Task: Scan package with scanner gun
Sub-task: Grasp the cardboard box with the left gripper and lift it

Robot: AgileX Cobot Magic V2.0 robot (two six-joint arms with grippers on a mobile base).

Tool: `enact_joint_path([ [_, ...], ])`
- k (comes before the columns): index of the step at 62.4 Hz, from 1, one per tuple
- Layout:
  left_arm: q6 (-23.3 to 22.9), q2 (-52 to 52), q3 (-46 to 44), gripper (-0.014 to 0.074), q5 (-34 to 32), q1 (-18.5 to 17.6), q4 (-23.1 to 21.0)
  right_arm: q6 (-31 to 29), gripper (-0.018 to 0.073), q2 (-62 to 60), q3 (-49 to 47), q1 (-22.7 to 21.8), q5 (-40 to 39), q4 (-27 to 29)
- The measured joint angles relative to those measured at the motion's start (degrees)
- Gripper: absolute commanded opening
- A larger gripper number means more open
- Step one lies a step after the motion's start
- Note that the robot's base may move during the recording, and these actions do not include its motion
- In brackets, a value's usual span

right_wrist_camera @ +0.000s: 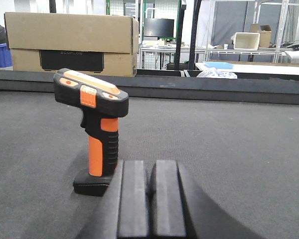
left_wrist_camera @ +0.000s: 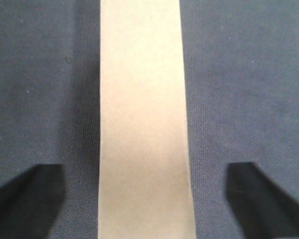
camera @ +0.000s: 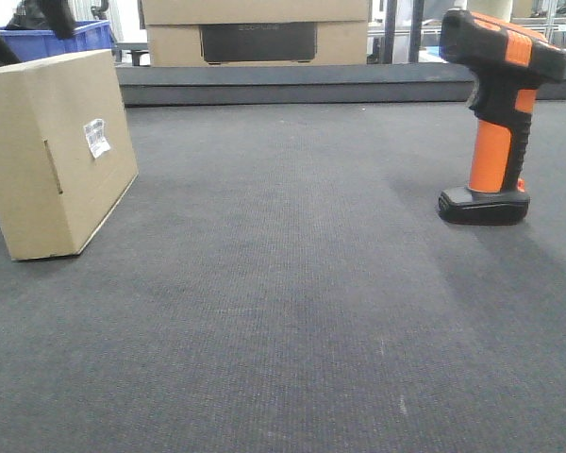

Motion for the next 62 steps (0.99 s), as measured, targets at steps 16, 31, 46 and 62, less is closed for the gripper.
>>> enact_joint_path([
  [16, 0.0, 4.7, 0.0, 0.0601, 0.1, 0.0, 0.0, 0.0, -0.0169, 0.0, 0.0, 0.0, 0.0, 0.0],
  [31, 0.0, 7.4, 0.0, 0.0590, 0.7, 0.0, -0.1, 0.0, -0.0169, 0.0, 0.0, 0.0, 0.0, 0.0],
  [46, -0.1, 7.5, 0.0, -0.0038, 1.2, 0.0, -0.1, 0.0, -0.0169, 0.0, 0.0, 0.0, 0.0, 0.0],
  [62, -0.1, 7.6, -3.3, -0.0111, 4.1, 0.0, -0.4, 0.0, -0.0169, 0.0, 0.0, 0.0, 0.0, 0.0],
])
